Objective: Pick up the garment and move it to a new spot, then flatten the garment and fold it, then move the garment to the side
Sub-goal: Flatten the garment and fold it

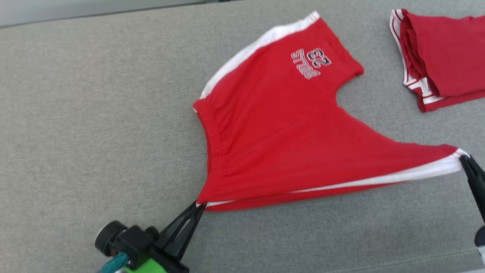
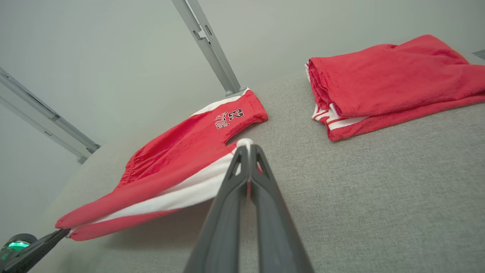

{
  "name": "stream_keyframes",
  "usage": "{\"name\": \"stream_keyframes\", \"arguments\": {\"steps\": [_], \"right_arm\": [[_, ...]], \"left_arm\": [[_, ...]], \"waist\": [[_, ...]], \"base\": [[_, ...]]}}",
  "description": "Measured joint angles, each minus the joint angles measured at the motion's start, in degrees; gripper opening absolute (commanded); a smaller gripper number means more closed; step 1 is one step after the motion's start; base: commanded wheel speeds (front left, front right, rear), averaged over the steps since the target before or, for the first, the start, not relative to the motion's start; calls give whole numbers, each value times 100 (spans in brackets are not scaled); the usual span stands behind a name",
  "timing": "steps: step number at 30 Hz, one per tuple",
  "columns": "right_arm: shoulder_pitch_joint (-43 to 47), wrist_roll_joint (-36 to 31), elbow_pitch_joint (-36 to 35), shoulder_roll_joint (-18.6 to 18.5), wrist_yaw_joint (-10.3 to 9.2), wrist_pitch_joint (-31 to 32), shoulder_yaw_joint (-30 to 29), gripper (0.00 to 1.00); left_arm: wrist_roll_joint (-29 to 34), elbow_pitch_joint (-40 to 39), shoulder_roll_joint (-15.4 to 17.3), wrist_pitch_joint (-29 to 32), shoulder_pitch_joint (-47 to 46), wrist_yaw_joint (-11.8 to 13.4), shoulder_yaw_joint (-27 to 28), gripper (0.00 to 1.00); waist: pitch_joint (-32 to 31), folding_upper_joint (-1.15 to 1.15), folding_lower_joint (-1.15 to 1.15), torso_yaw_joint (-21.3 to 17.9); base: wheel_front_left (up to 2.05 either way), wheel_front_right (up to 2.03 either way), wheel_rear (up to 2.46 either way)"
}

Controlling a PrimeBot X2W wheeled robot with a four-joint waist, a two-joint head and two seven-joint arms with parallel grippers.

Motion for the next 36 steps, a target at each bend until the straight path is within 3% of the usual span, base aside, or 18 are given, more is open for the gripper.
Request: {"name": "stream_keyframes", "arguments": {"steps": [5,10,13,19,28,36], "right_arm": [[724,-425,-455,4,5,341,-571,0],[771,-799,-709,211,4,954,-1107,0],[348,-932,-643,299,-1,1396,-1239,0],[-956,-1263,-102,-49,-4,2336,-1234,0],[-3422,-1428,984,-887,-4,3478,51,0],[-5197,-1482,2053,-1137,-4,3941,1280,0]], "left_arm": [[83,-447,162,-4,543,54,129,0],[11,-656,103,77,543,45,-33,0],[-244,-628,-125,246,184,0,-182,0],[-825,-391,-526,713,-973,-25,-495,0],[-1773,270,-735,1157,-2347,-26,-684,0],[-2191,913,-916,1202,-3093,-31,-891,0]], "waist": [[-184,0,0,202],[-250,0,0,443],[-229,0,0,575],[2,0,0,791],[503,0,0,1091],[825,0,0,1402]], "base": [[0,0,0],[0,0,0],[0,0,0],[0,0,0],[0,0,0],[0,0,0]]}}
